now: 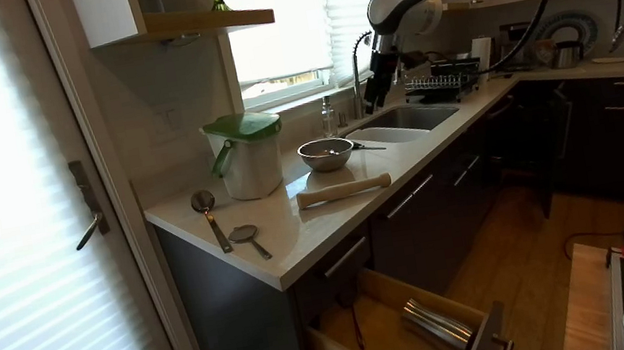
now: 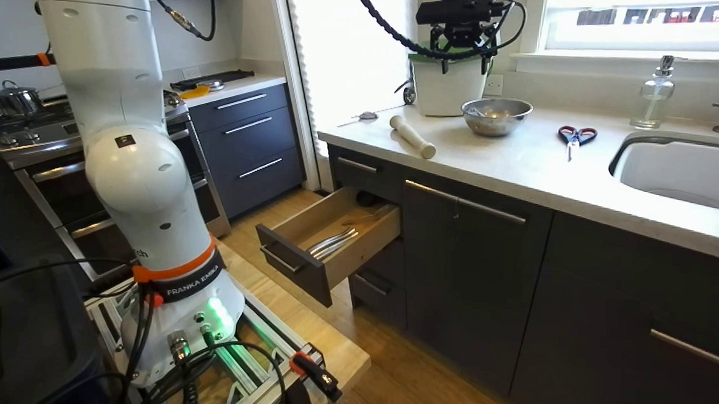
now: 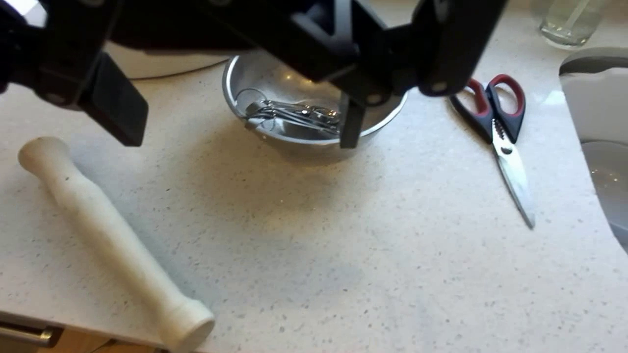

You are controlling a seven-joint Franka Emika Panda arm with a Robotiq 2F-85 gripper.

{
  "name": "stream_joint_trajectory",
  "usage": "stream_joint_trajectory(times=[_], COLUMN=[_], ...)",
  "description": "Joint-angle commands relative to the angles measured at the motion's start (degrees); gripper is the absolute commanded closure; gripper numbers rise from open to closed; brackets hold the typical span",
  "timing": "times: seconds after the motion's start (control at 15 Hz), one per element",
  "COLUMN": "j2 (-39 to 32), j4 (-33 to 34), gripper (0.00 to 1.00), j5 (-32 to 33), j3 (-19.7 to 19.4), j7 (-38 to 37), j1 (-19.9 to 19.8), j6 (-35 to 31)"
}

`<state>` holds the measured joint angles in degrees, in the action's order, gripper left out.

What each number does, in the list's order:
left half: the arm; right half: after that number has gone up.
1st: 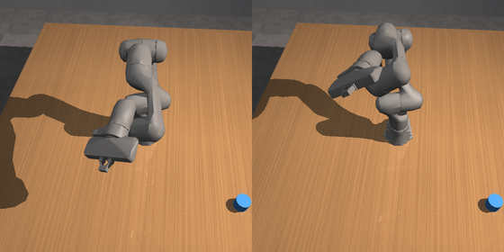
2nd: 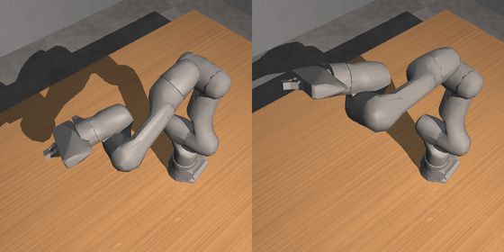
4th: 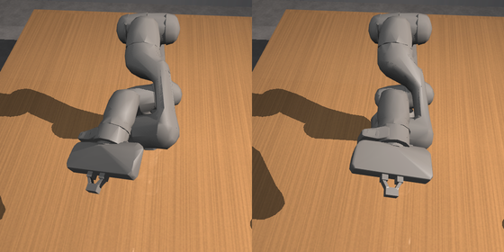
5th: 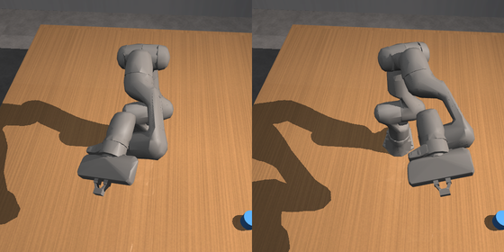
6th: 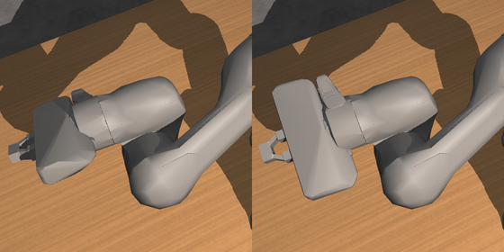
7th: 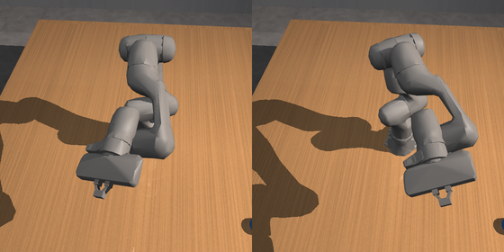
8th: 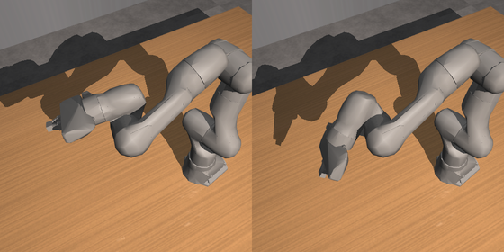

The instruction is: Pick up the scissors and place it in between the wooden rolling pin and the silver bowl

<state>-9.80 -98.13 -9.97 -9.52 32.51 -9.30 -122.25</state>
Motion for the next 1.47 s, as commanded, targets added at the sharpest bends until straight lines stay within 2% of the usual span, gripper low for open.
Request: stream_joint_trajectory(times=[0.0,0.2,0.27,0.53,0.6,1.4], j2=[-7.3,-13.0,-14.9,-20.7,-17.0,-17.5], j4=[9.8,16.9,18.9,25.8,21.3,22.1], gripper=[0.00,0.00,0.00,0.00,0.00,0.00], j5=[-2.3,-2.4,-0.6,-3.4,-0.7,-0.8], j3=[1.2,2.2,1.9,3.4,3.2,3.9], j7=[7.0,11.1,10.6,9.9,9.2,9.2], j1=[-4.0,-6.4,-6.8,-10.6,-9.2,-9.7], j6=[1.1,0.5,-0.8,0.4,-0.7,-0.7])
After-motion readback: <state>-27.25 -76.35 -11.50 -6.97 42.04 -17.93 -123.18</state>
